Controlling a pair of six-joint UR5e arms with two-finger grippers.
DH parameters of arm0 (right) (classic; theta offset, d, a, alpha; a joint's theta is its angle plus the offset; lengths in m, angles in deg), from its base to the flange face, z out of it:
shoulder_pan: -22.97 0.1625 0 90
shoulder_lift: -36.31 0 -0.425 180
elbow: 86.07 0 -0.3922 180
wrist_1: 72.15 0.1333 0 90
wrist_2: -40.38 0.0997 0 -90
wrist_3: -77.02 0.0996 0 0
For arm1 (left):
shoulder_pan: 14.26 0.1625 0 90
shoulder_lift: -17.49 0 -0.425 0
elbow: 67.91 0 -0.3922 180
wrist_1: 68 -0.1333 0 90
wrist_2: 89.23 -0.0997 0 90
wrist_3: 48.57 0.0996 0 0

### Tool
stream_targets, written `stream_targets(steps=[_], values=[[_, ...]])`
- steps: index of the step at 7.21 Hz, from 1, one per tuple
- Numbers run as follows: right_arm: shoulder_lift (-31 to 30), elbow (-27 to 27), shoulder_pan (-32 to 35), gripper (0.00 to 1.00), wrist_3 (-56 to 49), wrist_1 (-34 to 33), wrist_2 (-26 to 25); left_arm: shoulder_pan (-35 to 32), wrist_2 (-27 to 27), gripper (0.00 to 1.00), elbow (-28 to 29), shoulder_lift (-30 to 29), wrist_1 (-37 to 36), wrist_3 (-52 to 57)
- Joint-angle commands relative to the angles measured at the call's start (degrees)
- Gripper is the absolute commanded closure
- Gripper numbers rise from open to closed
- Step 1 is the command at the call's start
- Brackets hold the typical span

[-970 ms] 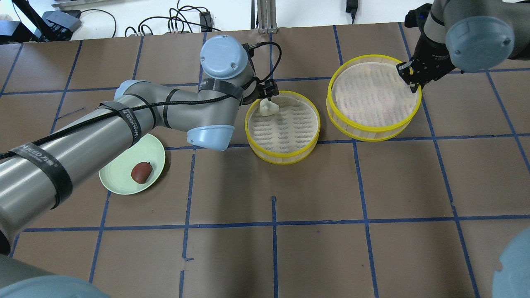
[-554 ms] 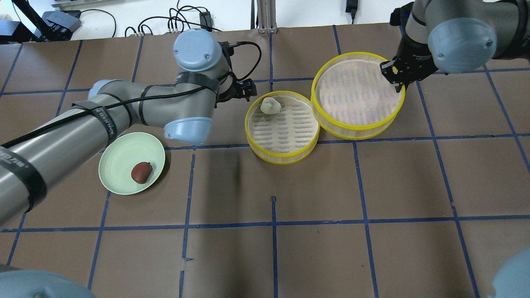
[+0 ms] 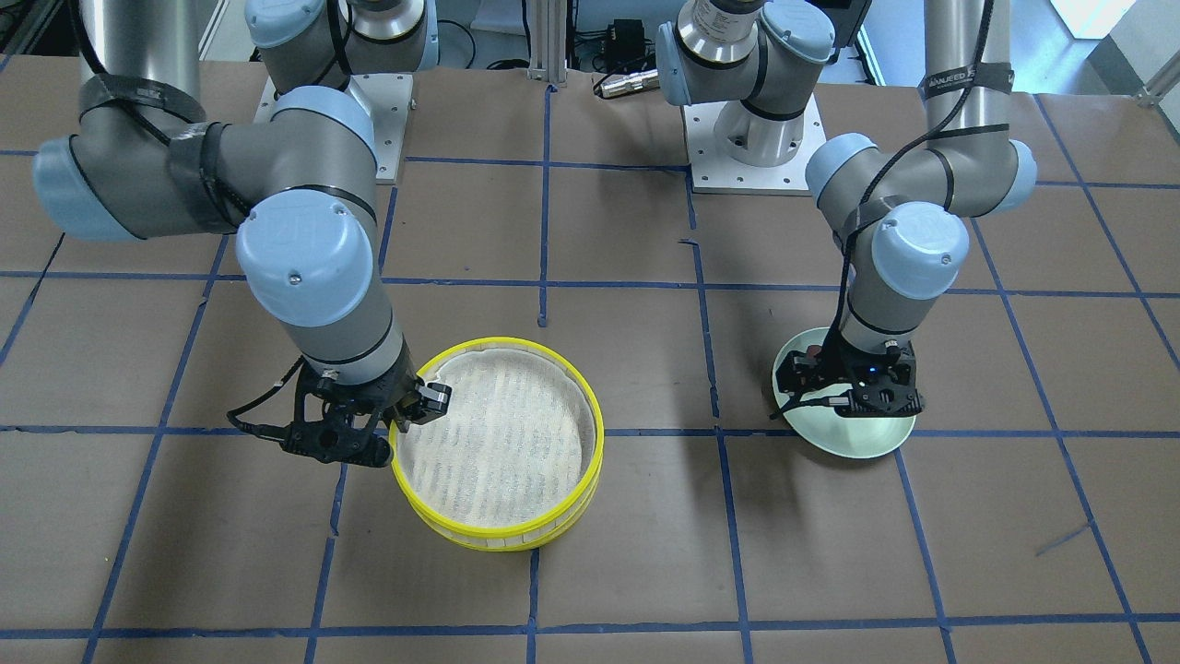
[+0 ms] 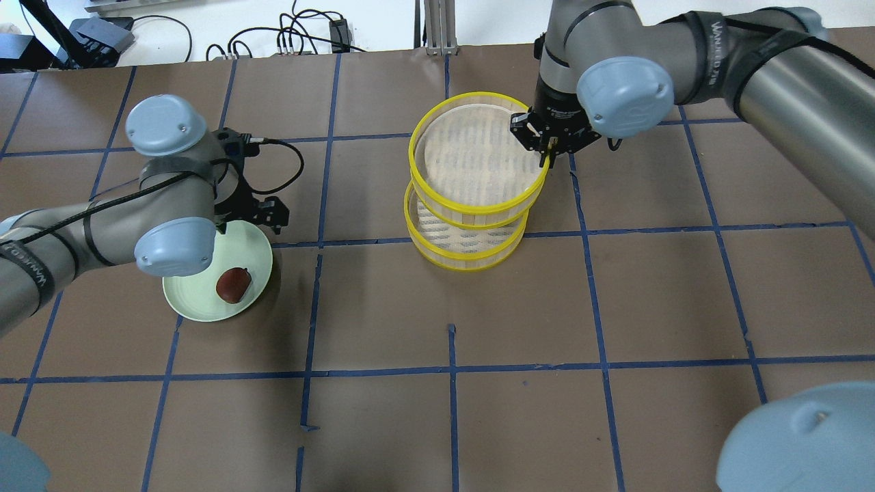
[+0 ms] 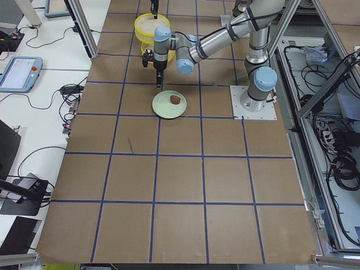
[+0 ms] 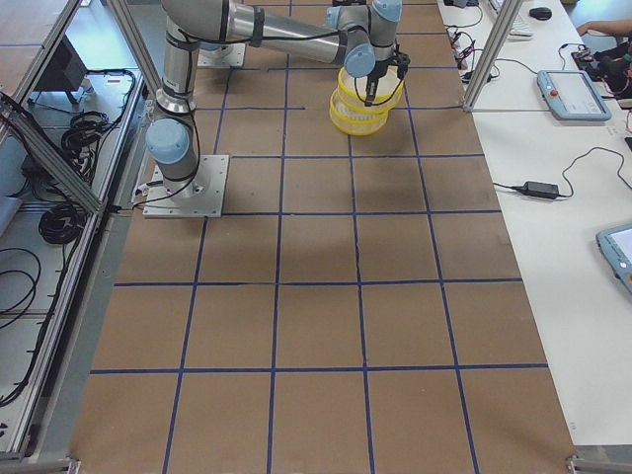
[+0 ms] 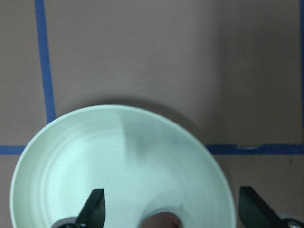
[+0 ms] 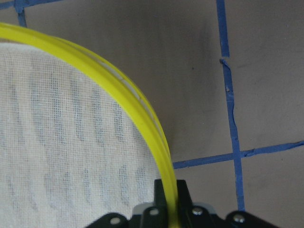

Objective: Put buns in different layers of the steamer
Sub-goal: 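Lift top tier back onto bottom tier with right gripper while left returns to plate, then grasp the brown bun on the plate with left gripper while right holds the tier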

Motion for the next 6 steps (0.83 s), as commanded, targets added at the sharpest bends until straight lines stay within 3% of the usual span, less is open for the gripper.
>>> stream_targets(steps=[1,6], values=[[2.1,0.0,1.2,0.93,1.9,-0.2,-1.6,4.0,0.0,0.00,-3.0,0.1,0.0,4.4],[0.5,-2.6,1.6,0.92,3.0,0.0,-1.3,3.1,0.4,0.00,0.1,0.2,0.7,2.5]])
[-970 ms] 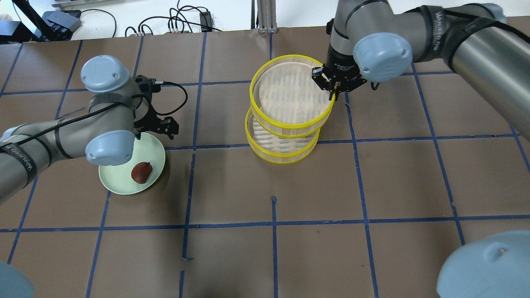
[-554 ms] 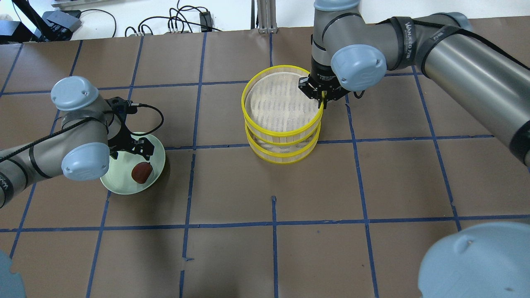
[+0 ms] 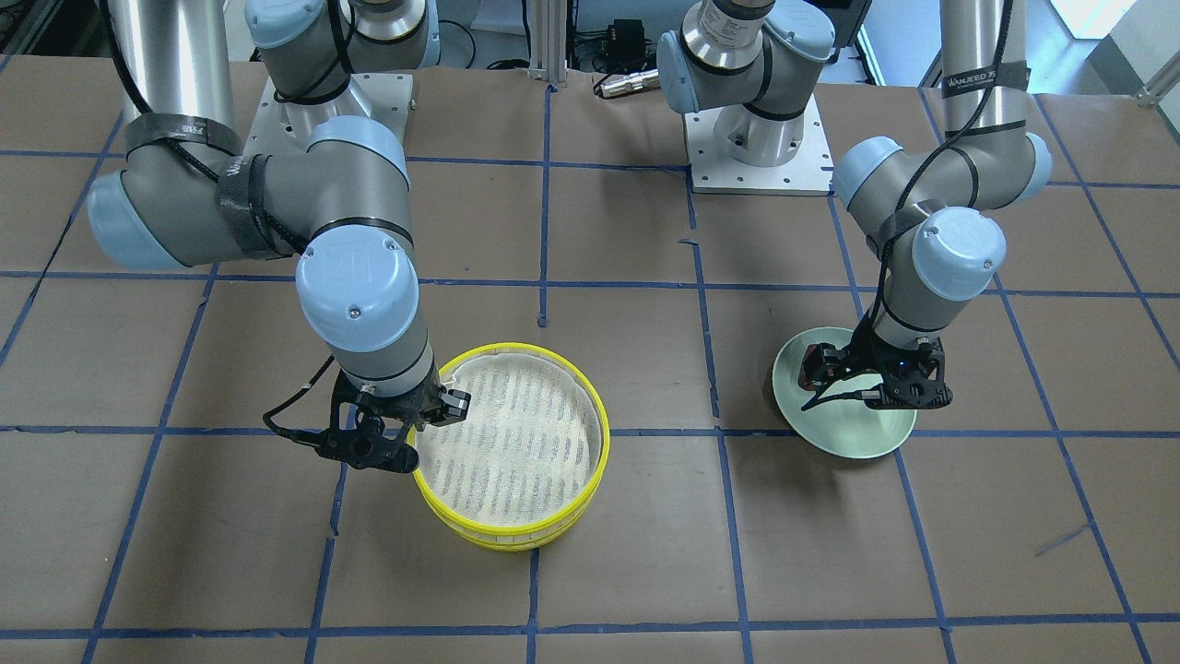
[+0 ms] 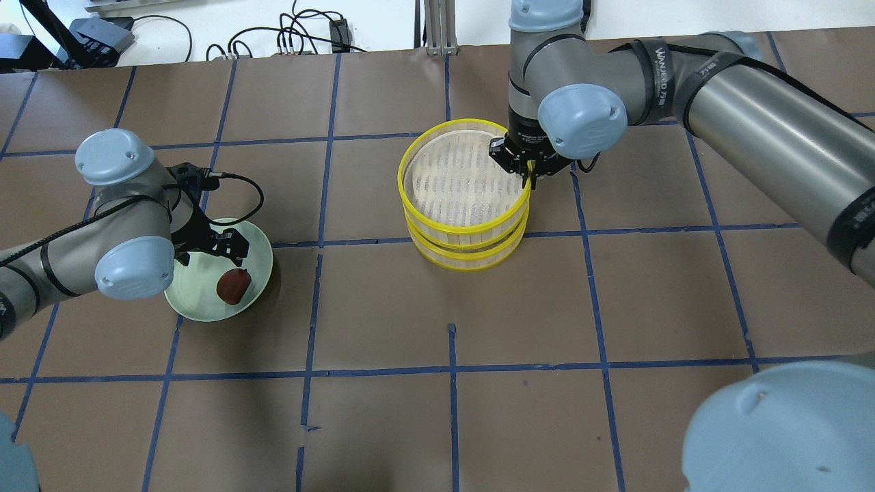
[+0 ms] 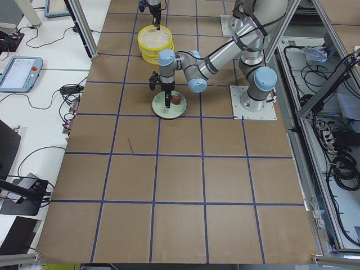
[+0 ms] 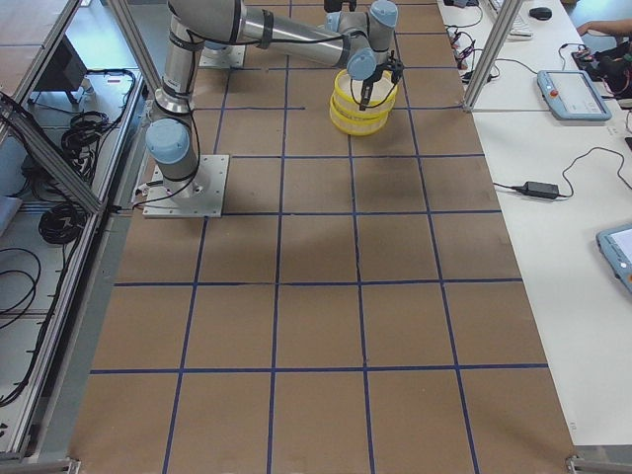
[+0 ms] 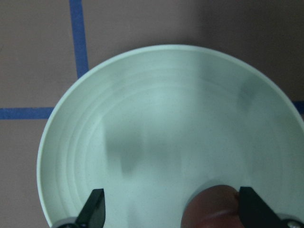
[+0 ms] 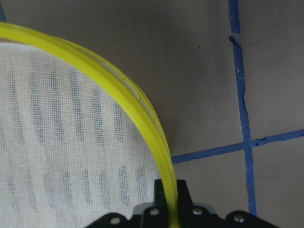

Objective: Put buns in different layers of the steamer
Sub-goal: 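Grasp the brown bun on the plate with left gripper while right holds the tier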

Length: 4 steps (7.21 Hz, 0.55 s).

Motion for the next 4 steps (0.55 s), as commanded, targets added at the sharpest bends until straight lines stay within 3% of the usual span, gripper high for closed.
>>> stream_targets(steps=[1,4], values=[[-1.4,-1.4,0.1,0.92,0.1,-0.1,0.2,-1.1,1.0,0.00,1.0,0.1,1.5,-0.8],[-1.4,-1.9,0.1,0.91,-0.2,-0.1,0.4,-3.7,1.1,0.00,0.5,0.0,2.5,-4.4]])
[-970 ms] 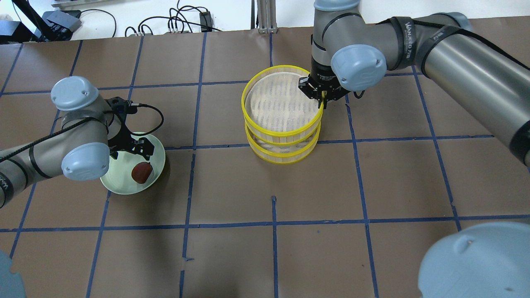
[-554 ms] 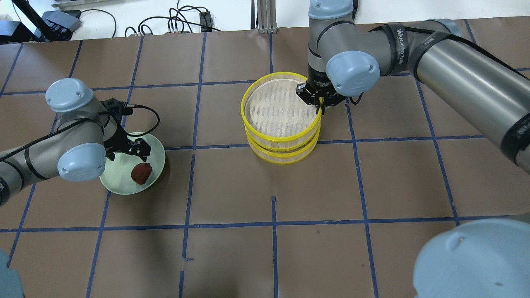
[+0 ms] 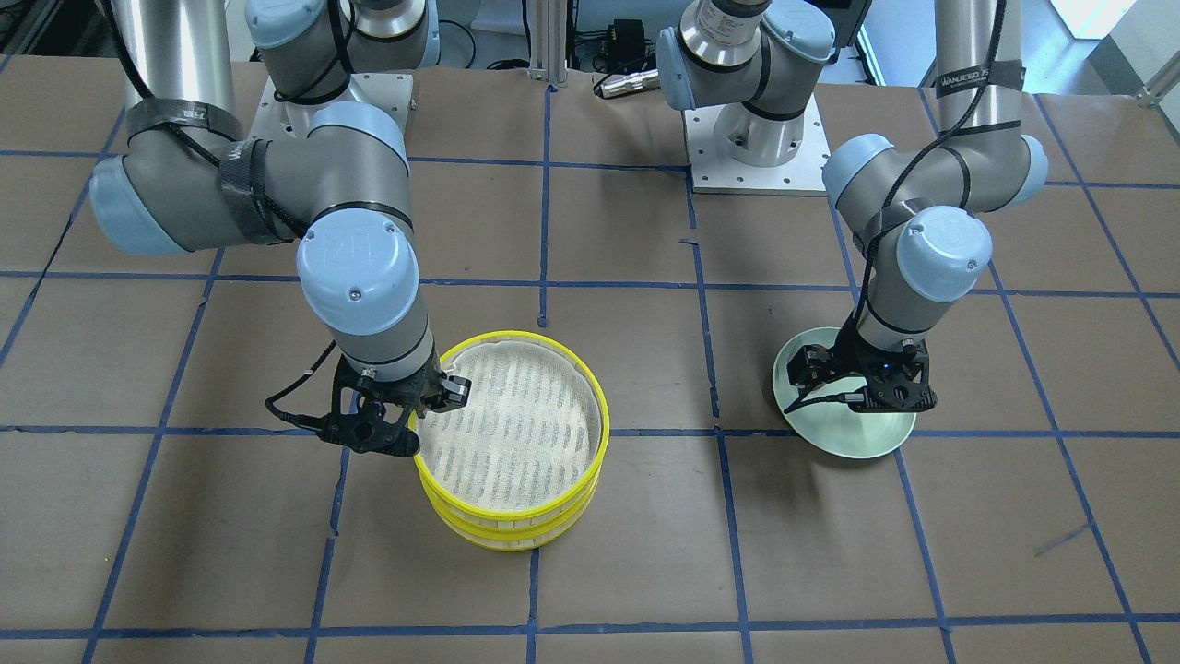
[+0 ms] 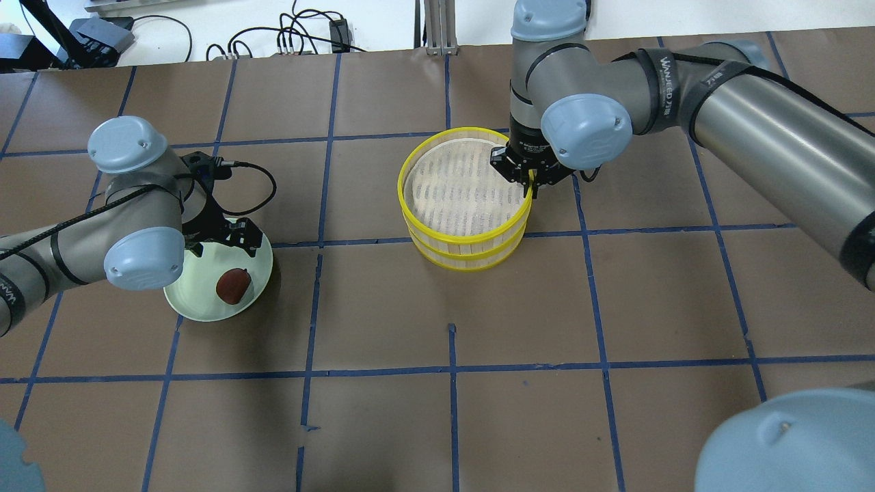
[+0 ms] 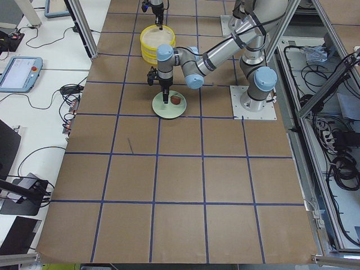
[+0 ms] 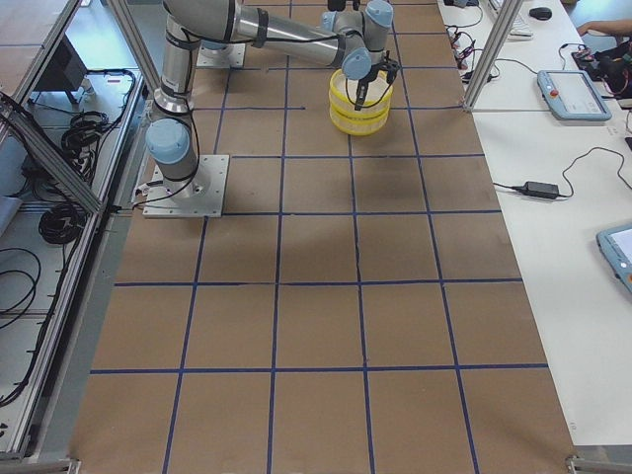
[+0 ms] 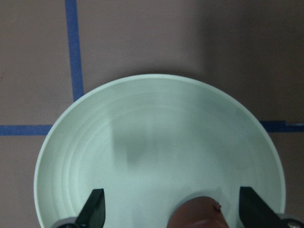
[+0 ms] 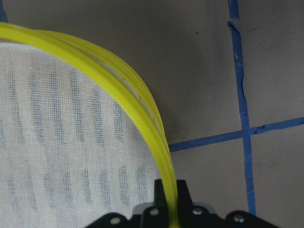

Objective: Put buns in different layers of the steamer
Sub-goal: 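Grasp the brown bun on the plate with left gripper while right holds the tier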

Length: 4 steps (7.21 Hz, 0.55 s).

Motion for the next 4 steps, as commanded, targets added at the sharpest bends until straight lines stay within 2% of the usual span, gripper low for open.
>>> stream_targets(steps=[1,3,4], values=[[0.0,-0.2,0.0,0.91,-0.1,-0.1,0.1,-0.6,-0.5,0.00,-0.5,-0.1,1.4,-0.3],[0.0,-0.1,0.0,0.90,-0.2,-1.6,0.1,-0.5,-0.8,0.02,-0.5,-1.3,3.1,-0.2],[0.0,-0.2,0.0,0.90,-0.2,-2.1,0.2,-0.4,-0.8,0.14,-0.5,-1.3,4.1,-0.4]])
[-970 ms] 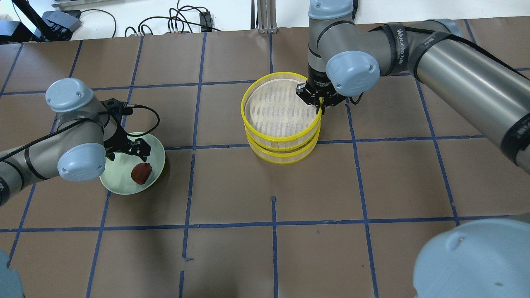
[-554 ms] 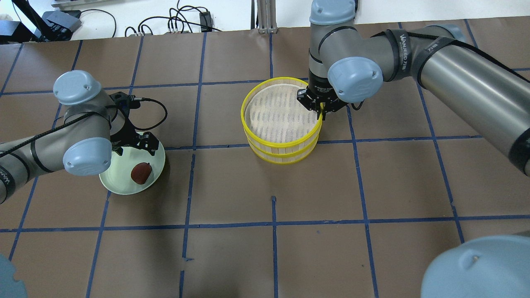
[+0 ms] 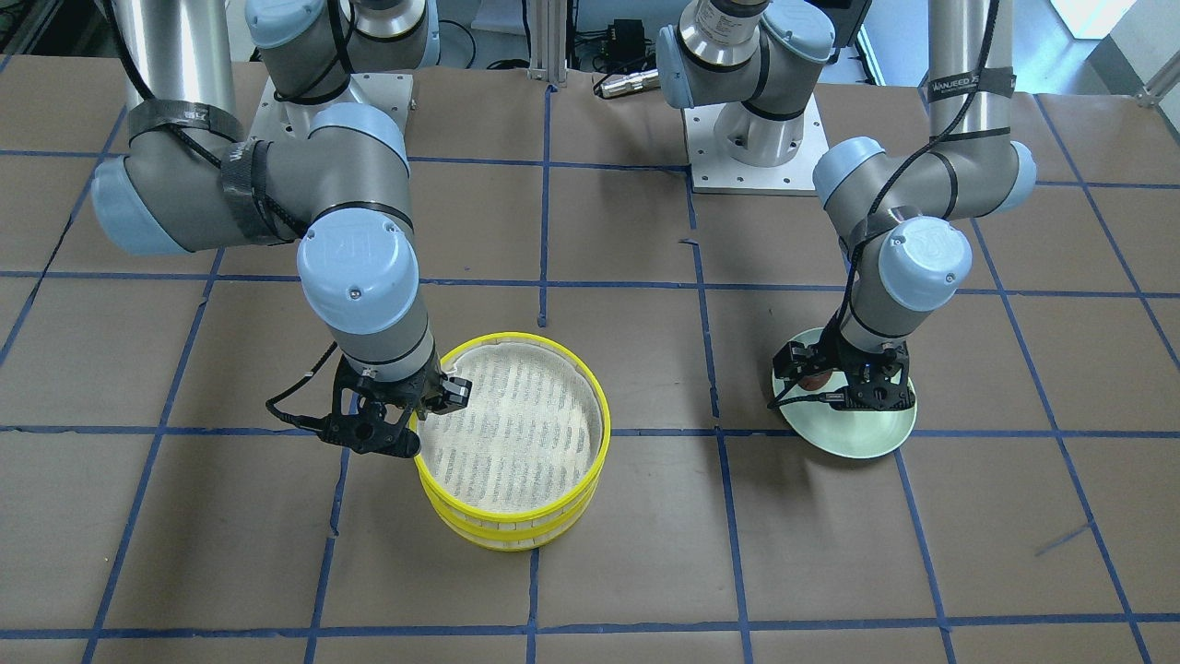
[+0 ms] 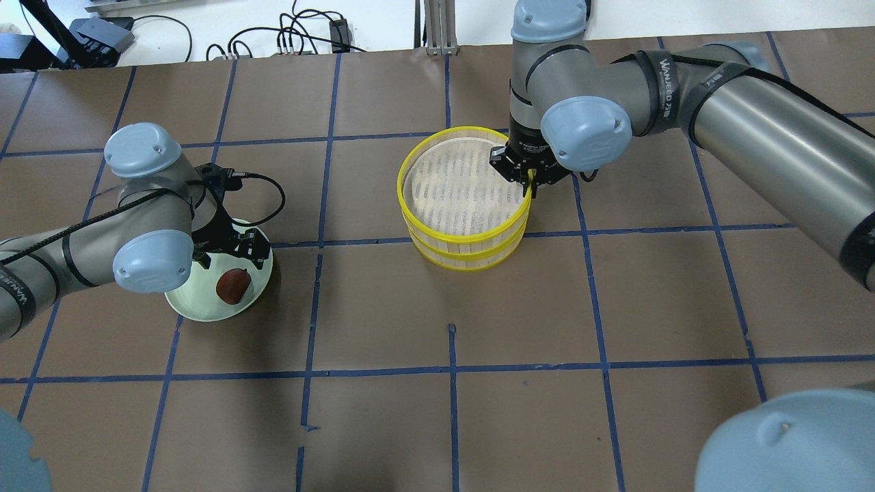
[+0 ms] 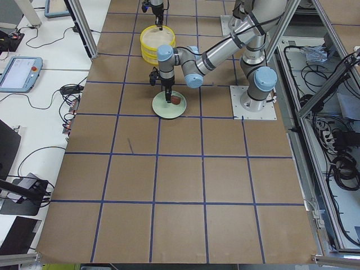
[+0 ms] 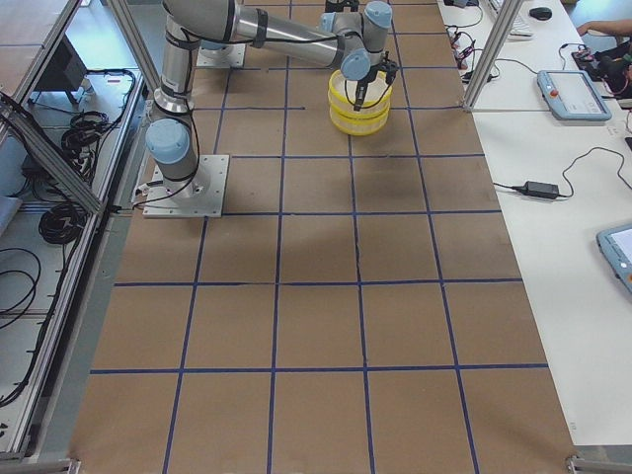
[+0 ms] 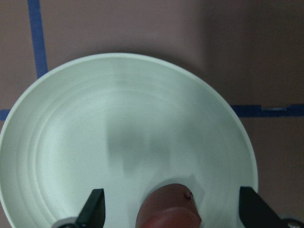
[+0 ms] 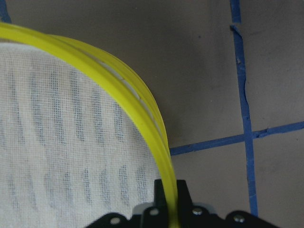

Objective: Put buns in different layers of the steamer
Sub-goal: 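Grasp the brown bun on the plate with left gripper while right holds the tier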

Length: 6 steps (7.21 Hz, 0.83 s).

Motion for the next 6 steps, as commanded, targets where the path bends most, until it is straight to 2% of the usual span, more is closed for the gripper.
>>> stream_targets(steps=[1,2,3,6], values=[[0.0,-0.1,0.0,0.90,0.1,-0.8,0.1,0.1,-0.2,0.52,0.0,-0.4,1.3,-0.3],[0.1,-0.2,0.0,0.89,0.1,-0.8,0.1,0.0,-0.1,0.82,-0.1,-0.5,2.9,-1.2],[0.1,-0.6,0.0,0.88,0.1,-0.8,0.1,0.0,0.0,0.98,0.1,-0.4,3.9,-3.0],[0.4,-0.7,0.0,0.84,-0.7,-1.1,-0.2,0.2,-0.2,1.00,3.5,2.0,4.3,-2.4]])
